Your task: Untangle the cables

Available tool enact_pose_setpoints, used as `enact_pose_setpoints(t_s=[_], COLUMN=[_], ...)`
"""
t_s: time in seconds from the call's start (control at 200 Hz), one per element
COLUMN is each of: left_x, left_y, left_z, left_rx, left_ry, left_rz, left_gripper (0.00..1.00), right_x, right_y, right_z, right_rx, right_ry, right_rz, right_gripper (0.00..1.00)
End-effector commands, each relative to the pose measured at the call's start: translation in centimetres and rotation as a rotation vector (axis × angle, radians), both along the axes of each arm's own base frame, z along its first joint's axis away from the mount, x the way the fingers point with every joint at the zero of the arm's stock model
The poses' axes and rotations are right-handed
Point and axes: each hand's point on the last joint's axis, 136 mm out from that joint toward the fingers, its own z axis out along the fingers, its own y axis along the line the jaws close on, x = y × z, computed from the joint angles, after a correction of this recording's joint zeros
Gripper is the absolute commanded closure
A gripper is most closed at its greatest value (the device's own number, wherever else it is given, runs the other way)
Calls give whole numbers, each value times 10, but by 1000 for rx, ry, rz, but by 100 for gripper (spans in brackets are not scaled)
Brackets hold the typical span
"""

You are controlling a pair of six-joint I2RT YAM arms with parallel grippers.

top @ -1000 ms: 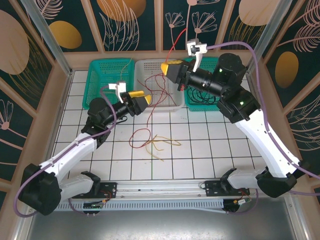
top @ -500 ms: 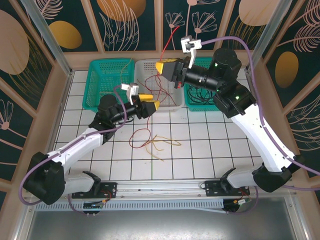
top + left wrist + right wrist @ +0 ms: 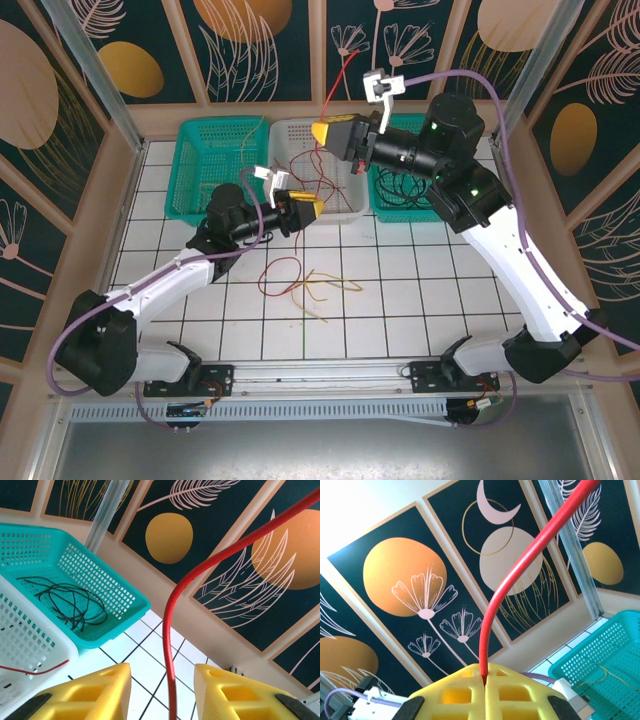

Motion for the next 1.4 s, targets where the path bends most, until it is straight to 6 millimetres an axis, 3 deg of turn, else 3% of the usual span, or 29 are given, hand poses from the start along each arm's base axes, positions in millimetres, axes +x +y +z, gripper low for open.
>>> enact_pose_setpoints(t_s=[0.0,0.18,0.31,0.465,0.691,0.911,1.031,1.191,1.391], left_x=[0,1,-9,-32,-55,-78,-91,-103,-98], left_y=[-5,-4,-1,1,17,17,7,-7,-5], left_z=[15,16,18,19,17,19,15,10,13], left_rx=[-21,-30,-28,-28,-80,-84,-52,5,-10], left_ry=[-36,-36,-78,-144,-167,-204,-215,-234,-255], left_rz=[-18,-7,-1,-20,1,-50,-110,-158,-116], left_gripper=[65,83,100,100,100,100,100,100,100], right_x=[-7,-2,12,55,99,138,158,174,181], right_y=[-8,-15,-29,-61,-101,-120,-125,-117,-100], right_z=[25,24,26,20,8,-11,-23,-33,-40], right_rx=[70,86,120,156,220,230,230,206,171], right_ry=[-50,-33,2,94,189,300,357,396,402], right_rz=[27,16,-47,-175,-279,-350,-372,-373,-362], right_gripper=[100,100,100,100,100,100,100,100,100])
